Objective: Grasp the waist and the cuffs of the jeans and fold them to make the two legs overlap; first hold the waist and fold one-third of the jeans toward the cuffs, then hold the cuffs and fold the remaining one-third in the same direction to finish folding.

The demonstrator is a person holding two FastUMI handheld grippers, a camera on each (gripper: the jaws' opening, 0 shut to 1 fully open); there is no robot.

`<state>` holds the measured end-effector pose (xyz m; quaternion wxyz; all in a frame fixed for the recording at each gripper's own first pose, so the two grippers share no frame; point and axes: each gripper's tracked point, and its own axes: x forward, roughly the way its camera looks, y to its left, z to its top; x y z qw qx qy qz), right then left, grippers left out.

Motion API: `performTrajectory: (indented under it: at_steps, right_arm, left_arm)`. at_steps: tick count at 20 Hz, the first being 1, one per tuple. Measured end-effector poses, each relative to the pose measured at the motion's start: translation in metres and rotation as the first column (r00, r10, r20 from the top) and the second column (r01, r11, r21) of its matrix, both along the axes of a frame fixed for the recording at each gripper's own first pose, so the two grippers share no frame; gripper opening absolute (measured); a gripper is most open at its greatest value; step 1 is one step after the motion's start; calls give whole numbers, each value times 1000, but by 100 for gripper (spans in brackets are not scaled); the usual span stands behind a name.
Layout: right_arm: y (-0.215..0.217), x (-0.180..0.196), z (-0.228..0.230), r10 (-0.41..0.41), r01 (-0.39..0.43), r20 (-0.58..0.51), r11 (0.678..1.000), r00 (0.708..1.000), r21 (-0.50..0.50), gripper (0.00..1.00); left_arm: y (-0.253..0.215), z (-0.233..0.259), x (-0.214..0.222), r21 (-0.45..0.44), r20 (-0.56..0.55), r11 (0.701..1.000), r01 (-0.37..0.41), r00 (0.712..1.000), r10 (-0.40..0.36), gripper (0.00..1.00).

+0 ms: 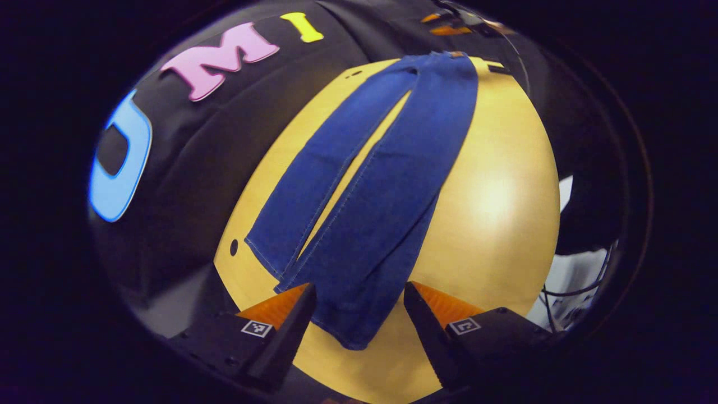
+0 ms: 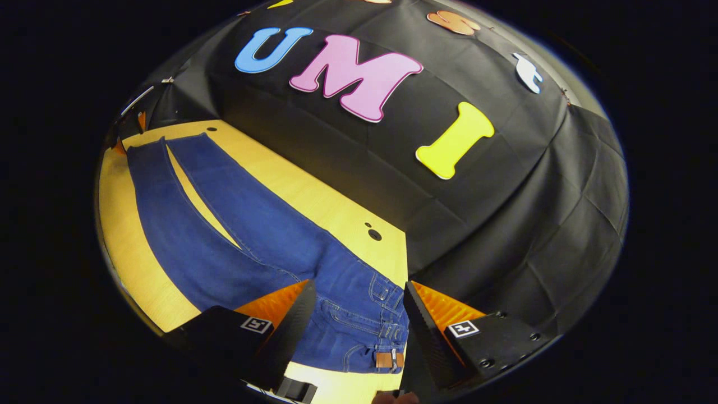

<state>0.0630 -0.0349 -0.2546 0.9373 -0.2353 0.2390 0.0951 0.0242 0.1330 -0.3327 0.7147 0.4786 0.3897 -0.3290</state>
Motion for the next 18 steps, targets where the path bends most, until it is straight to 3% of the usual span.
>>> performTrajectory:
  at_steps: [6,8,9,12,15,18]
  right_arm:
    - [-32,-15,-48,67,-86,-141,988,988,-130,97]
    - [-43,-27,-63,97,-133,-189,974,977,-185,97]
    - [-48,-34,-67,141,-189,-214,956,967,-226,97]
    - [-55,-63,-92,292,-397,-328,859,899,-323,97]
    - [-62,-80,-115,428,-580,-415,719,803,-382,96]
    - [-80,-96,-151,472,-682,-503,599,724,-420,96]
  left_arm:
    - [24,-36,-34,148,-176,971,188,971,-161,98]
    - [18,-36,-34,148,-187,959,243,959,-214,98]
    - [15,-38,-32,152,-181,953,261,956,-232,89]
    - [17,-40,-22,138,-170,952,273,953,-249,89]
    - [14,-41,-9,139,-168,948,285,951,-261,90]
    - [9,-43,-2,145,-144,938,316,944,-296,89]
